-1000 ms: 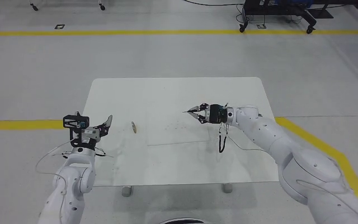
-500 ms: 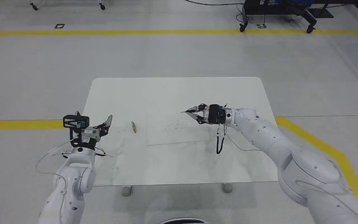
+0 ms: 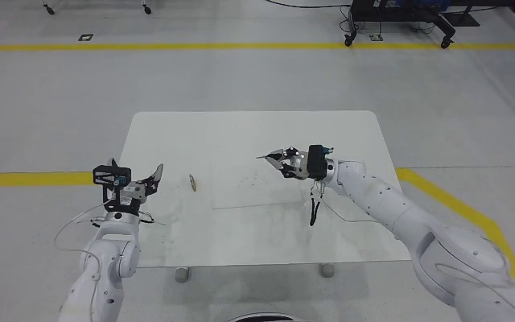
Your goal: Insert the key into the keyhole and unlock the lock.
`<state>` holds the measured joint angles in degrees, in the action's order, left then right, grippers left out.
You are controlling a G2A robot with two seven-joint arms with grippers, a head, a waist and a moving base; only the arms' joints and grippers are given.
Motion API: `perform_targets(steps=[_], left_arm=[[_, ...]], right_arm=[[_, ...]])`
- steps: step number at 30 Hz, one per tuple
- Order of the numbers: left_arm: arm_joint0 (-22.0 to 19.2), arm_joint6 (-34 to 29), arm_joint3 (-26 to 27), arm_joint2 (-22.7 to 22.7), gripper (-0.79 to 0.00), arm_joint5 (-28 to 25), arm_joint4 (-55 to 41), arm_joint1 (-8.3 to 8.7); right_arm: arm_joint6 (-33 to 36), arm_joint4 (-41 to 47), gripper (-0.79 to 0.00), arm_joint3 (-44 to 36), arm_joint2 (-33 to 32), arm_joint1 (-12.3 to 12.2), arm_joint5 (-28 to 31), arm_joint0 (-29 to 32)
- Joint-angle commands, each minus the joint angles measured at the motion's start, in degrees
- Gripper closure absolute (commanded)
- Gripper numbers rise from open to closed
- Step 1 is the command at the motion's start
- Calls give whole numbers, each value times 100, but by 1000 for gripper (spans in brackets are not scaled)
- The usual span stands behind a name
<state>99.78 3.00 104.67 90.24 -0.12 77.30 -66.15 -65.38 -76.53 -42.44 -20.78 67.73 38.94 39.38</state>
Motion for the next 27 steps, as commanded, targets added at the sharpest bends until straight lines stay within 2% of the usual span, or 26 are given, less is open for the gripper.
perform_targets(steps=[1, 3, 5, 7, 9, 11, 13, 14, 24, 27], left_arm=[[12, -73, 98, -15, -785, -580, -417, 6], [-50, -335, 121, 59, -785, -1563, -1151, 36], [-185, -874, 17, 133, -785, -2839, -2144, 87], [-475, -1776, -269, 191, -785, -3979, -3251, 162], [-863, -2705, -599, 127, -785, -4586, -4287, 233], [-1264, -3576, -900, -34, -785, -4775, -5207, 296], [-1669, -4360, -1156, -165, -785, -4547, -5808, 351], [-1795, -4544, -1180, -191, -785, -4441, -5876, 365], [-1770, -4511, -1171, -233, -785, -4431, -5960, 360], [-1743, -5086, -1277, -555, -785, -4656, -7488, 388]], right_arm=[[0, 1, 0, -1, 0, 0, 0, 0], [103, 46, 0, -68, -27, 1, -47, 51], [171, 143, 0, -227, -84, -12, 164, 121], [340, 282, 0, -391, -142, -43, 337, 166], [528, 466, 0, -568, -199, -85, 525, 214], [716, 651, 0, -710, -264, -135, 713, 252], [906, 877, 0, -836, -338, -180, 903, 296], [1019, 994, 0, -883, -376, -201, 1016, 309], [1081, 1055, 0, -892, -408, -214, 1078, 310], [1331, 1127, 0, -961, -451, -214, 996, 377]])
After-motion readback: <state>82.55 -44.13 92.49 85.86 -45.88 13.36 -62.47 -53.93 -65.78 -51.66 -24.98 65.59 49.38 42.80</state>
